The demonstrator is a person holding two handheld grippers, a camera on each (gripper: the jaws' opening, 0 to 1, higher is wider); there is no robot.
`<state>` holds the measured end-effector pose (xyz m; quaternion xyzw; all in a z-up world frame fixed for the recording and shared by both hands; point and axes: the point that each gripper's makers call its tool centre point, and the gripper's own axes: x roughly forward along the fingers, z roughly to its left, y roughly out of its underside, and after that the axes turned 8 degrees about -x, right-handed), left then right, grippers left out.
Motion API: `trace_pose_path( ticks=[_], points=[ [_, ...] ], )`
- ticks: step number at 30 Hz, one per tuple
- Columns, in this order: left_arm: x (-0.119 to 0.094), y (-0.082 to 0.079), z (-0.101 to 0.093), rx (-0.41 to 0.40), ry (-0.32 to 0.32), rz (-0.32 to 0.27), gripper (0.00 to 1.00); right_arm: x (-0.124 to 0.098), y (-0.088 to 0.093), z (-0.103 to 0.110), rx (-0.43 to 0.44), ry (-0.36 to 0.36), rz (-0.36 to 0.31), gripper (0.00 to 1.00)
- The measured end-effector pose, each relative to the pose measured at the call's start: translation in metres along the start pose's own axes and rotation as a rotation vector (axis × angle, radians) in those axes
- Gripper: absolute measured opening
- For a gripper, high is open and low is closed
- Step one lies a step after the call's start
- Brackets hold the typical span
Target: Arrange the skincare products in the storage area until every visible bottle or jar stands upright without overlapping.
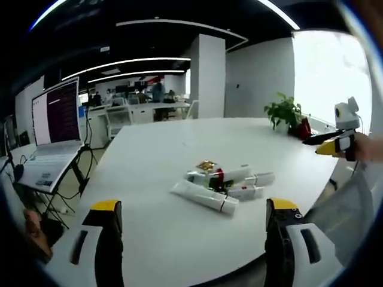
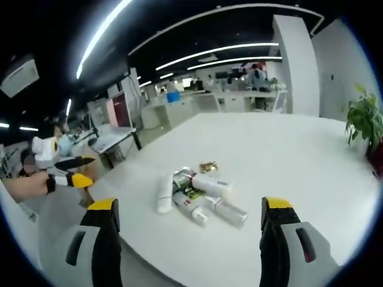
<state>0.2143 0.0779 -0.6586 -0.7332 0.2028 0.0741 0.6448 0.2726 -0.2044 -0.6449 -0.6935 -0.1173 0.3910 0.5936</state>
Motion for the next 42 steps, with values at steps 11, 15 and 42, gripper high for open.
trace_pose_path(
  ticks=[11,15,42],
  points=[
    [0.002,0.000,0.005,-0.002,-0.037,0.004,0.95,0.019,-0.017,-0.014,-0.091,-0.063,0.014,0.98],
    [0.005,0.004,0.006,-0.017,-0.029,0.027,0.95,0.023,-0.020,-0.018,-0.081,-0.067,0.022,0.98],
    [0.007,0.013,-0.012,-0.038,0.084,0.089,0.92,0.099,-0.010,-0.017,-0.298,-0.196,0.211,0.90]
  ],
)
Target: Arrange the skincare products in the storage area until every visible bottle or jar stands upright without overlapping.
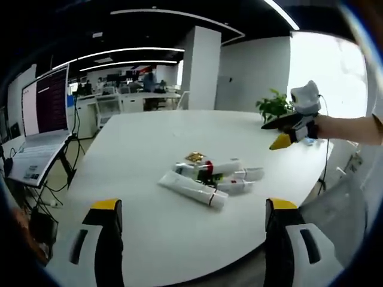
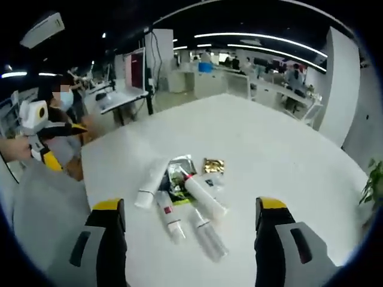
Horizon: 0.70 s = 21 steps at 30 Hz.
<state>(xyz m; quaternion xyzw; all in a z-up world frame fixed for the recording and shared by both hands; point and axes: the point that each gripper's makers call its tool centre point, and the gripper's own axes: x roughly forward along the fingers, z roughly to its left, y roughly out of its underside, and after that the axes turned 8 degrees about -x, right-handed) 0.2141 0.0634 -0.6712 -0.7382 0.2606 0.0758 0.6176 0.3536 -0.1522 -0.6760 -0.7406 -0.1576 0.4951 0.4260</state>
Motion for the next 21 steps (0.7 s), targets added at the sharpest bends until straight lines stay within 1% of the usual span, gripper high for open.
trace_pose_path(
  ticks=[3,10,13,16,19,21],
  points=[
    [0.000,0.000,0.002,-0.006,-0.002,-0.001,0.92,0.006,-0.002,0.004,0.006,-0.040,-0.012,0.91],
    [0.001,0.001,0.006,-0.010,-0.006,-0.002,0.91,0.024,0.012,0.000,-0.062,-0.073,0.068,0.89],
    [0.001,0.001,0.007,-0.008,-0.012,-0.002,0.91,0.031,0.015,0.002,-0.093,-0.098,0.088,0.88],
    [0.000,0.000,0.008,-0.011,-0.019,-0.004,0.91,0.039,0.019,0.003,-0.087,-0.131,0.105,0.87],
    [0.000,0.000,0.011,-0.018,-0.030,-0.010,0.91,0.045,0.024,-0.005,-0.104,-0.134,0.127,0.86],
    [0.000,-0.001,0.011,-0.023,-0.032,-0.011,0.91,0.050,0.026,-0.007,-0.096,-0.141,0.135,0.85]
  ],
)
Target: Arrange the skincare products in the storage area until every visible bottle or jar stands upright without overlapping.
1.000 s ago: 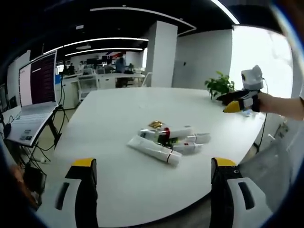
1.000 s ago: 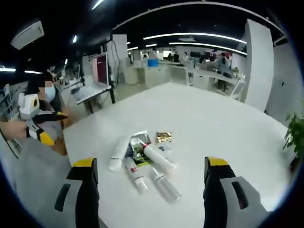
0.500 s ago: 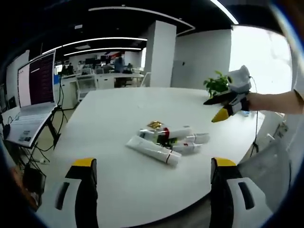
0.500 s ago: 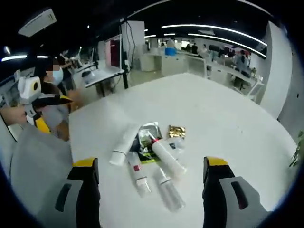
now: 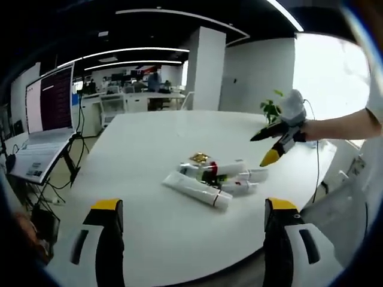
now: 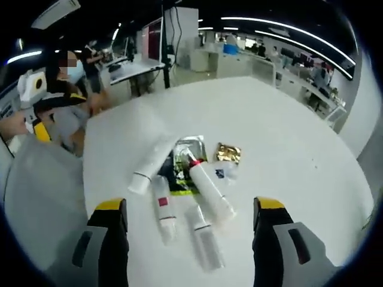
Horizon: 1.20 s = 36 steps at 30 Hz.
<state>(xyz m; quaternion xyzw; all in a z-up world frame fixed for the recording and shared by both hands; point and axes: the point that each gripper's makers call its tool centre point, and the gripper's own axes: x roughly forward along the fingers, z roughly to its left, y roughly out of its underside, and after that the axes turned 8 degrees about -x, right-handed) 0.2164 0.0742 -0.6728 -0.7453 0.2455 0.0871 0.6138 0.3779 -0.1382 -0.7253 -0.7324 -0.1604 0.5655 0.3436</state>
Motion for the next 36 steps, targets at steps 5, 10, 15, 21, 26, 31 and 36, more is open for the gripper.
trace_pose_path(
  ticks=[5,10,15,21,26,31,36],
  points=[
    [0.000,0.001,0.001,-0.004,-0.006,0.003,0.90,0.011,0.003,-0.004,-0.004,0.001,0.011,0.77],
    [0.000,0.001,0.004,-0.009,-0.012,0.005,0.90,0.018,0.003,-0.013,-0.013,-0.007,0.019,0.73],
    [0.001,0.001,0.002,-0.012,-0.017,0.011,0.90,0.031,0.008,-0.018,-0.036,-0.020,0.042,0.69],
    [0.003,0.003,0.001,-0.017,-0.020,0.028,0.90,0.048,0.017,-0.022,-0.046,-0.041,0.072,0.66],
    [0.003,0.003,0.000,-0.022,-0.024,0.036,0.90,0.059,0.024,-0.026,-0.058,-0.060,0.105,0.61],
    [0.003,0.004,0.001,-0.030,-0.027,0.041,0.90,0.071,0.028,-0.026,-0.083,-0.074,0.127,0.58],
    [0.003,0.006,0.001,-0.031,-0.025,0.052,0.90,0.080,0.029,-0.029,-0.111,-0.095,0.150,0.54]
  ],
)
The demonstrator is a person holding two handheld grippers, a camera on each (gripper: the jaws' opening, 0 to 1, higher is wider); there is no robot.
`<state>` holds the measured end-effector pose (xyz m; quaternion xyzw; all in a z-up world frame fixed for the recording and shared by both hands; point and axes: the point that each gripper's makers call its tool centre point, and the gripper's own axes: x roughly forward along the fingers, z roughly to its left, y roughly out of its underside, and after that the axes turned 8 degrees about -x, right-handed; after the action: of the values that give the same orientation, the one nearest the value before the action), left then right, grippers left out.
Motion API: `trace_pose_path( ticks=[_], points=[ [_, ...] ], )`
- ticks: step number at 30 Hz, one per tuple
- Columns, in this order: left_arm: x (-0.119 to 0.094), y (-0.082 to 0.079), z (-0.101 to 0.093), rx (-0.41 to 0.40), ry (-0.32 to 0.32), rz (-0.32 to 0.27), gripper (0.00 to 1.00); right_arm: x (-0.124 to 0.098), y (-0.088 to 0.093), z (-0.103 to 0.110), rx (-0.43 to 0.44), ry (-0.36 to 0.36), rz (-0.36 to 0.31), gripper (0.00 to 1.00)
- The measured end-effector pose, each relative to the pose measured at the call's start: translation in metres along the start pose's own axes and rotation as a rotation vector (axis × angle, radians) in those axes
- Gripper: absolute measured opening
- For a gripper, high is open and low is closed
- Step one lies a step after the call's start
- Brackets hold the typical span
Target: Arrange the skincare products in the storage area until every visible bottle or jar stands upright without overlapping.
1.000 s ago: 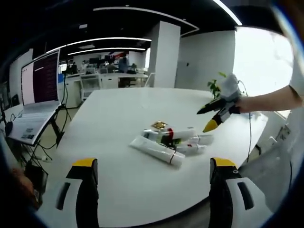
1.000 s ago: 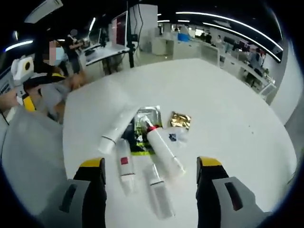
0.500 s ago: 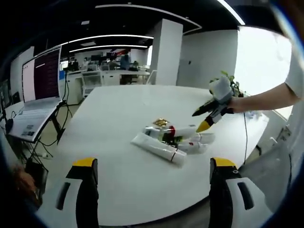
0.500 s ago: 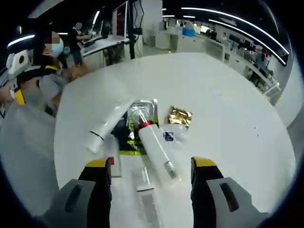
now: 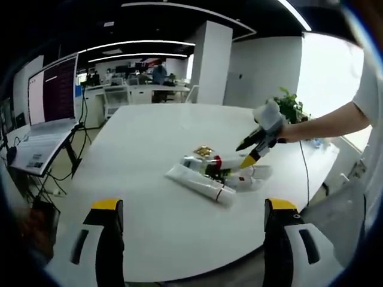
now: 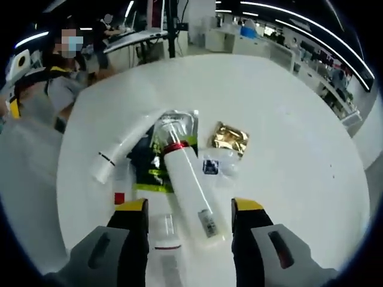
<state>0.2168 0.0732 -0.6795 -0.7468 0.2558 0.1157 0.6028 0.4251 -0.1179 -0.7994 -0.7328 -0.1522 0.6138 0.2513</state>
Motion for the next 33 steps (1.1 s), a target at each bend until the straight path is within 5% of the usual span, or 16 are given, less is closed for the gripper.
trace_pose_path(
  ticks=[19,33],
  points=[
    [0.002,-0.001,0.011,-0.093,-0.003,-0.010,0.90,0.024,0.012,-0.003,-0.147,-0.049,0.123,0.33],
    [0.003,0.002,0.010,-0.087,0.000,0.009,0.89,0.031,0.014,-0.003,-0.245,-0.100,0.208,0.31]
  ],
)
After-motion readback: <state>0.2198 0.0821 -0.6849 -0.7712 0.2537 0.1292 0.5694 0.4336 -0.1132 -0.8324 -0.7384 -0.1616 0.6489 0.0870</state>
